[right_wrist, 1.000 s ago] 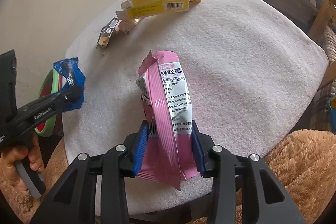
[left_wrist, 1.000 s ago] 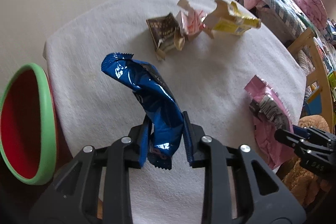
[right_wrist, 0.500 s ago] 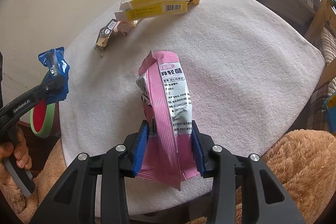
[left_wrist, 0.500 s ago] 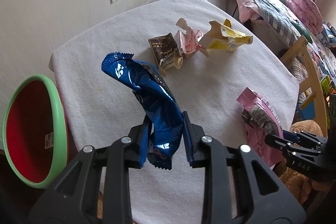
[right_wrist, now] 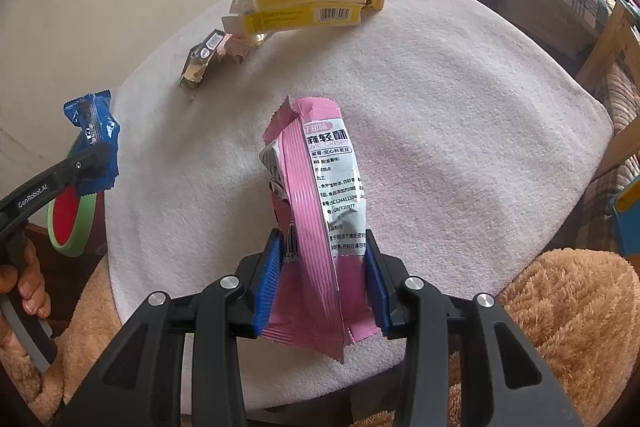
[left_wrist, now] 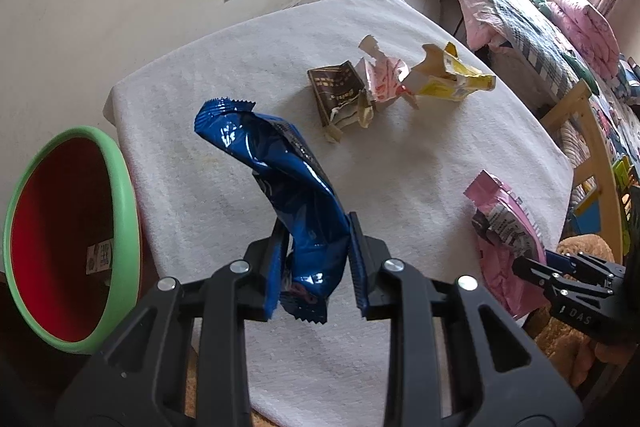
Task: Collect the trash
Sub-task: 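Carry the blue wrapper toward the red bin with the left tool while the right tool holds the pink wrapper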
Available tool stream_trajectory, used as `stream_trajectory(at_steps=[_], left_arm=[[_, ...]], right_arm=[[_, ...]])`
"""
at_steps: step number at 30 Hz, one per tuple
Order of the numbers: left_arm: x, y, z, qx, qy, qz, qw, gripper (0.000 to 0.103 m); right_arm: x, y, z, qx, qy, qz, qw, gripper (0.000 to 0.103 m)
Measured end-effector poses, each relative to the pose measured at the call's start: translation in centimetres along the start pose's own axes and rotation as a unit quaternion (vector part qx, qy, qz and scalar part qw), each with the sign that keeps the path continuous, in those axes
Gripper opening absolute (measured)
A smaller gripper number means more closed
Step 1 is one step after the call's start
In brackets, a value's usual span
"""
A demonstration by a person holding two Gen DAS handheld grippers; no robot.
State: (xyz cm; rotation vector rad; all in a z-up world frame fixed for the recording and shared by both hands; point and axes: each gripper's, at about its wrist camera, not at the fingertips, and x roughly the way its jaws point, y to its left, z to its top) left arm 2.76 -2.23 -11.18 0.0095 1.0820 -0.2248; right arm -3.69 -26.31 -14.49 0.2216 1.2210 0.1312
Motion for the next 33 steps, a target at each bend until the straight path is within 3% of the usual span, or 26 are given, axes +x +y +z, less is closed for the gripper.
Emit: stream_trajectory(at_steps=[12, 21, 33], left_arm=[[0.6, 0.9, -0.3, -0.011, 0.010, -0.010, 0.9998, 0.028], [-0.1, 1.8, 0.0, -0.023, -0.007, 0.009, 0.9997, 0.028], [-0.2, 4.4, -0.4, -0.047, -0.003, 0.030, 0.9984, 0.028]], right_arm=[[0.3, 0.2, 0.0, -0.003, 0.004, -0.007, 1.000, 0.039], [0.3, 0.4, 0.1, -0.006, 0.003, -0.008, 1.000, 0.039], [-0.3, 3.2, 0.9, -0.021, -0.005, 0.028, 0.999, 0.039]])
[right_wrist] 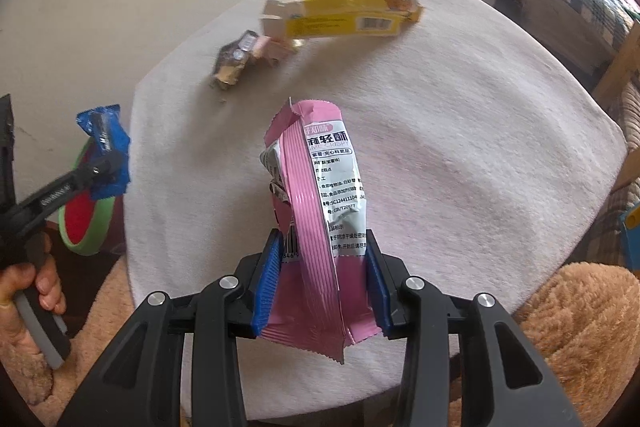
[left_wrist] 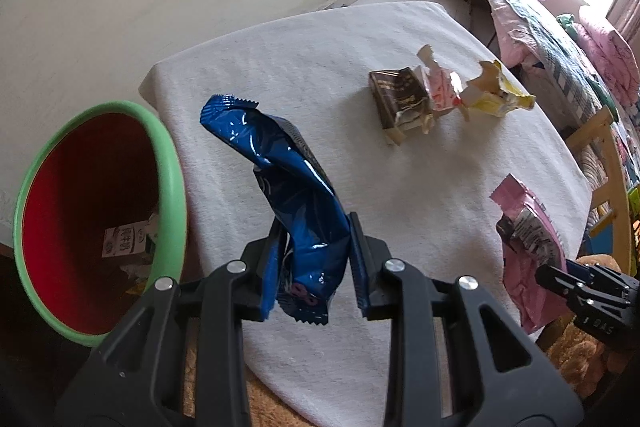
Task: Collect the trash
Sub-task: 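Carry the blue wrapper toward the red bin with the left tool while the right tool holds the pink wrapper, then lower the blue wrapper into the red bin and open the left tool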
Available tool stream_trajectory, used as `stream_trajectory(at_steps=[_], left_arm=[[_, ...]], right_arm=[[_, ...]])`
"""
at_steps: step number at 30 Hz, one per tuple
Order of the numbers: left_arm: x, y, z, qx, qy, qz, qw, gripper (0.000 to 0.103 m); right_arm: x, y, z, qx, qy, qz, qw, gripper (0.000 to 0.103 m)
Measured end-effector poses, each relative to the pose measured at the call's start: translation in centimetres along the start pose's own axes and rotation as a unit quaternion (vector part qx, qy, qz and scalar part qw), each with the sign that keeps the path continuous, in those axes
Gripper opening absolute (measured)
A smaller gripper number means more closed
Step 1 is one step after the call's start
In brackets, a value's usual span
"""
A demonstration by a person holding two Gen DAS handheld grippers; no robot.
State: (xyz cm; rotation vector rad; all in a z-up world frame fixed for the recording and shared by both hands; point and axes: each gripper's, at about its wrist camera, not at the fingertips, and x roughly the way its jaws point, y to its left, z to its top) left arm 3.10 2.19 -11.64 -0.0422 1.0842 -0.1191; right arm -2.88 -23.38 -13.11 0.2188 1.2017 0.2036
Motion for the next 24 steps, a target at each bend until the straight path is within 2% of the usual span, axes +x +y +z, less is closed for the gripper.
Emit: stream_trajectory(at_steps=[12, 24], left_arm=[[-0.6, 2.8, -0.3, -0.025, -0.008, 0.015, 0.9995, 0.028], [-1.6, 8.0, -1.0, -0.068, -0.024, 0.046, 0.9963, 0.028]], right_arm=[[0.0, 6.5, 2.3, -0.052, -0.005, 0.034, 0.998, 0.039], [0.9, 13.0, 4.5, -0.109, -0.011, 0.047, 0.993, 0.039]])
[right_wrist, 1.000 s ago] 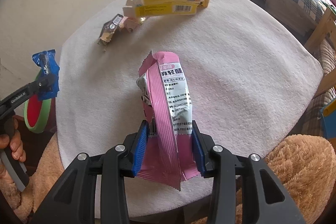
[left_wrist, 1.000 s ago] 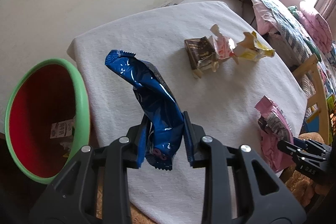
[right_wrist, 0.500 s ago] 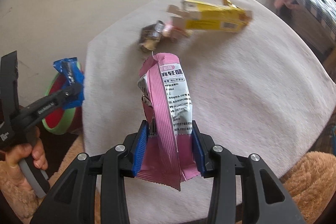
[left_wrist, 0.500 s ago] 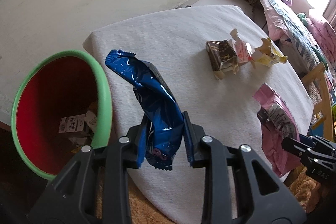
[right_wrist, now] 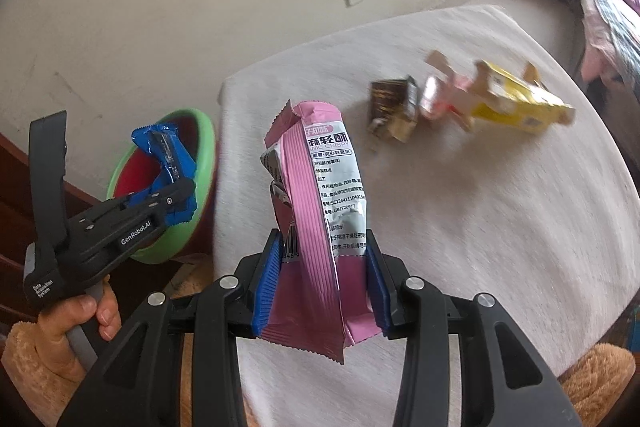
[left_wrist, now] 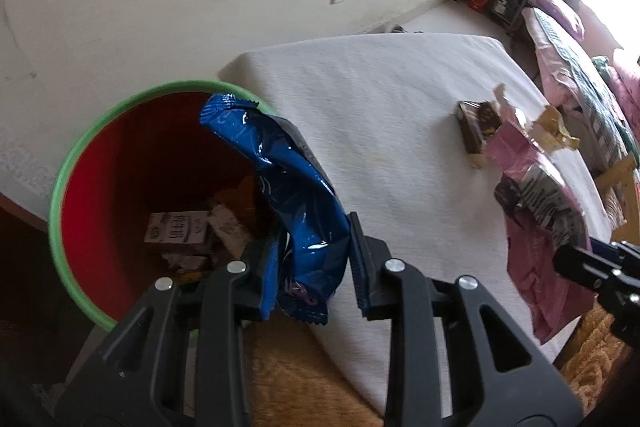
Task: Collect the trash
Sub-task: 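Lower the blue wrapper into the red bin and open the left tool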
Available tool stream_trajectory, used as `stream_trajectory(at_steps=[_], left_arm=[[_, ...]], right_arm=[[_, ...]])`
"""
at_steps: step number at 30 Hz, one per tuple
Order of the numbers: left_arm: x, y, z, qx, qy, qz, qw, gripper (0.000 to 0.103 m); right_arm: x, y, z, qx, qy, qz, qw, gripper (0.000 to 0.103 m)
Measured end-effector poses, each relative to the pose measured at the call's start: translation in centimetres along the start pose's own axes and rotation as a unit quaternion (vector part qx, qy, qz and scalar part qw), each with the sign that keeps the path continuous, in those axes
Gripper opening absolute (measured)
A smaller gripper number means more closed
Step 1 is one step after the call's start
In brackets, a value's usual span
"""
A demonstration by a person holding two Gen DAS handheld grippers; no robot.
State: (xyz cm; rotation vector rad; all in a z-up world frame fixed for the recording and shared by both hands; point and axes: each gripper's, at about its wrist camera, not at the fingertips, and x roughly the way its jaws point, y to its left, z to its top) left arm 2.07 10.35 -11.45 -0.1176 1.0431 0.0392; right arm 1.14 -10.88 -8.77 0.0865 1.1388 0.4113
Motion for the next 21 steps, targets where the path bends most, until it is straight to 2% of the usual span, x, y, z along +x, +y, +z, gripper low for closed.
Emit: stream_trajectory(at_steps=[11, 21], left_arm=[[0.4, 6.3, -0.8, -0.054, 0.003, 0.037, 0.9979, 0.028], [0.4, 9.7, -1.3, -0.086, 0.005, 0.051, 0.9950, 0.030]], right_arm=[[1.1, 4.3, 1.7, -0.047, 0.000, -0.002, 0.999, 0.039], [3.0, 7.1, 2.2, -0.078, 0.016, 0.005, 0.997, 0.039]])
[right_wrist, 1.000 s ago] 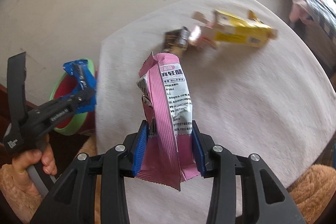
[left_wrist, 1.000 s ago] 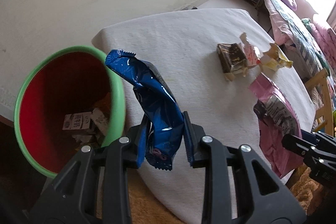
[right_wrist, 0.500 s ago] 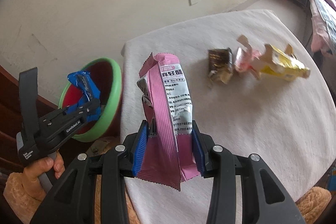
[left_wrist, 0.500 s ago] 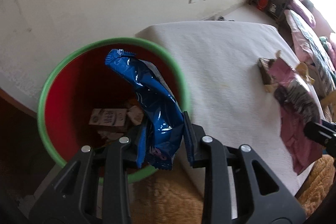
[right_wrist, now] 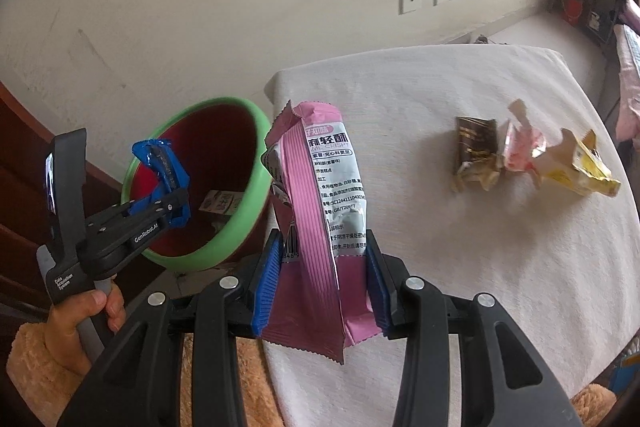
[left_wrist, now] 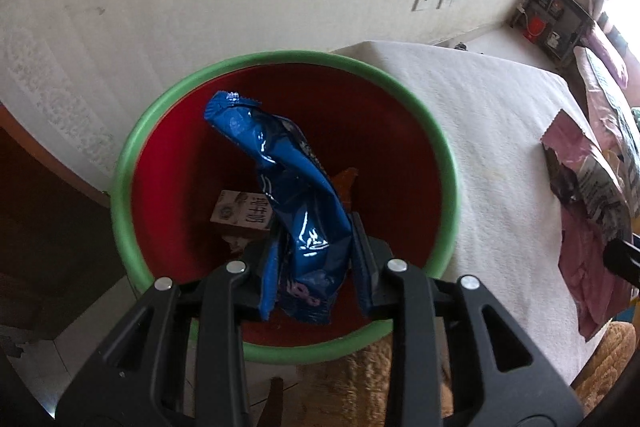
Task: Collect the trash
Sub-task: 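Lower the blue wrapper into the red bin and open the left tool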
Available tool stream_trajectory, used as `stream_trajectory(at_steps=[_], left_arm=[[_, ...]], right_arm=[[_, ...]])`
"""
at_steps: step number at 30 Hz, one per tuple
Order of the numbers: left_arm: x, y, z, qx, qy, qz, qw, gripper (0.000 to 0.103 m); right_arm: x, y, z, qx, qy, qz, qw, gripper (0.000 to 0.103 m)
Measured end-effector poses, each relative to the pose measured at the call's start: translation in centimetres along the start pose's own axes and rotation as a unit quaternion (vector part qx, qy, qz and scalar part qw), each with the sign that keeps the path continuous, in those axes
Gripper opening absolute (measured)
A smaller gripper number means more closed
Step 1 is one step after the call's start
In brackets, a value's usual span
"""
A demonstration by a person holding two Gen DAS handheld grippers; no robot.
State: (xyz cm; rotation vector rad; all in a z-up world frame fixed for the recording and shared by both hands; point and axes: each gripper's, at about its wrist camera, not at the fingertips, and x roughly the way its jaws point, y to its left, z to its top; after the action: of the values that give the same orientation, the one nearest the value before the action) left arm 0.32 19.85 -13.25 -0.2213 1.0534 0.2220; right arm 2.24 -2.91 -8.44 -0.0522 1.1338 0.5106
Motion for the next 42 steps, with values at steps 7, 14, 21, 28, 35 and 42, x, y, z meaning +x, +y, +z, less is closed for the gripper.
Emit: stream_trajectory(at_steps=[7, 14, 21, 28, 35, 42], left_arm=[[0.3, 1.2, -0.2, -0.011, 0.003, 0.002, 0.9999, 0.030], [0.5, 1.8, -0.1, -0.017, 0.003, 0.000, 0.9999, 0.030], [0.5, 2.0, -0.2, -0.021, 0.003, 0.002, 0.9998, 0.030], [0.6, 2.2, -0.2, -0.026, 0.006, 0.005, 0.9996, 0.032], [0.5, 2.7, -0.1, -0.031, 0.007, 0.007, 0.9995, 0.032], [0.6, 3.4, -0.2, -0.038, 0.007, 0.011, 0.9992, 0.033]], right_arm=[[1.0, 1.0, 0.4, -0.009, 0.009, 0.006, 1.000, 0.039], [1.7, 2.3, 1.4, -0.018, 0.011, 0.012, 1.000, 0.039], [2.4, 4.1, 2.2, -0.036, 0.010, 0.017, 0.999, 0.039], [3.3, 5.2, 3.0, -0.038, 0.012, 0.029, 0.999, 0.039], [4.2, 5.6, 3.6, -0.040, 0.018, 0.038, 0.998, 0.039], [5.0, 5.8, 4.5, -0.032, 0.023, 0.046, 0.998, 0.039]])
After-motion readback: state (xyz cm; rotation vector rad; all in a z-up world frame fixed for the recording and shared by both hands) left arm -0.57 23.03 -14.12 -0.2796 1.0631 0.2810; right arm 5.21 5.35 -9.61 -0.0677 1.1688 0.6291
